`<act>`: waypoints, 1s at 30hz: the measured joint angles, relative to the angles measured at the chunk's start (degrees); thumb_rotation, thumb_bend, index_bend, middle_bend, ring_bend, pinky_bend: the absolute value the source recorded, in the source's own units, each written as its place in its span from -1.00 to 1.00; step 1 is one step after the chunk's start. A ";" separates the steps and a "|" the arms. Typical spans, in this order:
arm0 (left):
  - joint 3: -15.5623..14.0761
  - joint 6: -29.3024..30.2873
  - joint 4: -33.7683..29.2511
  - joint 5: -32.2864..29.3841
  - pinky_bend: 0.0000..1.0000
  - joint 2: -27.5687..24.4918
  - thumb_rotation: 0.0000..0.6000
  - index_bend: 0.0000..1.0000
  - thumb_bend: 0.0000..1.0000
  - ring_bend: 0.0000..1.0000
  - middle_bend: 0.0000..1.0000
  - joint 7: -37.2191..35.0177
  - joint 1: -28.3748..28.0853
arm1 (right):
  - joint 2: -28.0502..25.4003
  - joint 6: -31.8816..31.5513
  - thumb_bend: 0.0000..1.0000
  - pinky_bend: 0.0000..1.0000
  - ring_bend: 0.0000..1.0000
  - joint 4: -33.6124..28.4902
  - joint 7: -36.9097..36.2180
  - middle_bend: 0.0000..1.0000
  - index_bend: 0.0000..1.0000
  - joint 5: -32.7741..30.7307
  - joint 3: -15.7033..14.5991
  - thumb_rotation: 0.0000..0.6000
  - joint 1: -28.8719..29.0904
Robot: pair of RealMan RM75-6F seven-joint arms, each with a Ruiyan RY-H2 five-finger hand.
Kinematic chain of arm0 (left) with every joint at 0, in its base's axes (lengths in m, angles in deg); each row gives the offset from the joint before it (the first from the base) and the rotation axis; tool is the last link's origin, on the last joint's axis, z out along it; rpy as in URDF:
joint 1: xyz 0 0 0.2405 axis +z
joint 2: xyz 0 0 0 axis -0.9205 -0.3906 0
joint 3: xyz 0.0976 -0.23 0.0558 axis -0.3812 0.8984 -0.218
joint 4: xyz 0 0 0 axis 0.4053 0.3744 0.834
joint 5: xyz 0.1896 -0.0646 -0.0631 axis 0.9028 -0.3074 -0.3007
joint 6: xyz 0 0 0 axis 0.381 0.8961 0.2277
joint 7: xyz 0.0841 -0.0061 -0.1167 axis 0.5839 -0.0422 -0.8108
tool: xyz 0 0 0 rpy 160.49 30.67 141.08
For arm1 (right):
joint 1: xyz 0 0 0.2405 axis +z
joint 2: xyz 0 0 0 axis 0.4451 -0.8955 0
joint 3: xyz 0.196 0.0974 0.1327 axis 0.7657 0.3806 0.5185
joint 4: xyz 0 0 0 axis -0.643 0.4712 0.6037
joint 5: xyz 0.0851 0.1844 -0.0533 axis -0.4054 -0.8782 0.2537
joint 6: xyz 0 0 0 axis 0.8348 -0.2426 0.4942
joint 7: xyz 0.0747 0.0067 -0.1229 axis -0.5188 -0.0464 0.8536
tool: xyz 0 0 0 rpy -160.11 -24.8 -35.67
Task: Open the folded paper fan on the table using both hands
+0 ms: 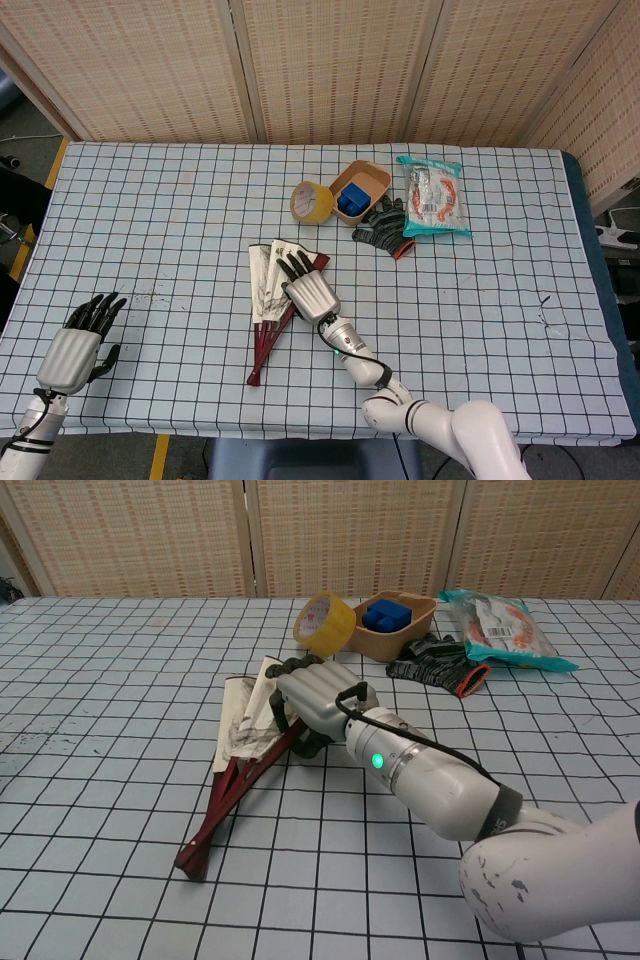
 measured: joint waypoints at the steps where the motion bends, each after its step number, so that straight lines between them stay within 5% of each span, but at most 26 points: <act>1: -0.01 -0.12 -0.01 -0.08 -0.74 -0.04 1.00 -1.00 -0.07 -1.00 -1.00 -0.07 -0.03 | -0.42 -0.10 0.09 -1.00 -1.00 -1.16 -0.70 -0.75 0.61 -0.19 0.15 1.00 -0.18; 9: -0.45 -0.45 0.30 0.82 -0.74 0.05 1.00 -0.95 -0.06 -1.00 -1.00 -3.43 -0.56 | -7.06 0.95 0.09 -1.00 -1.00 -17.46 -3.48 -0.74 0.63 -5.53 3.23 1.00 -2.25; 17: -2.87 -1.13 5.28 5.33 -0.76 1.89 1.00 -0.53 -0.08 -1.00 -1.00 -20.92 -2.67 | -14.06 3.22 0.09 -1.00 -1.00 -32.80 -1.25 -0.74 0.63 -17.84 8.62 1.00 -3.26; 25: -2.61 1.57 11.32 6.46 -0.79 8.41 1.00 -0.69 -0.12 -1.00 -1.00 -40.30 -4.04 | -15.92 2.22 0.09 -1.00 -1.00 -39.17 -2.55 -0.74 0.63 -23.64 12.65 1.00 -1.97; 30: -0.38 1.64 12.31 4.62 -0.81 15.34 1.00 -0.73 -0.15 -1.00 -1.00 -45.36 -5.43 | -15.15 0.20 0.09 -1.00 -1.00 -40.74 -2.42 -0.74 0.63 -26.23 13.83 1.00 -0.22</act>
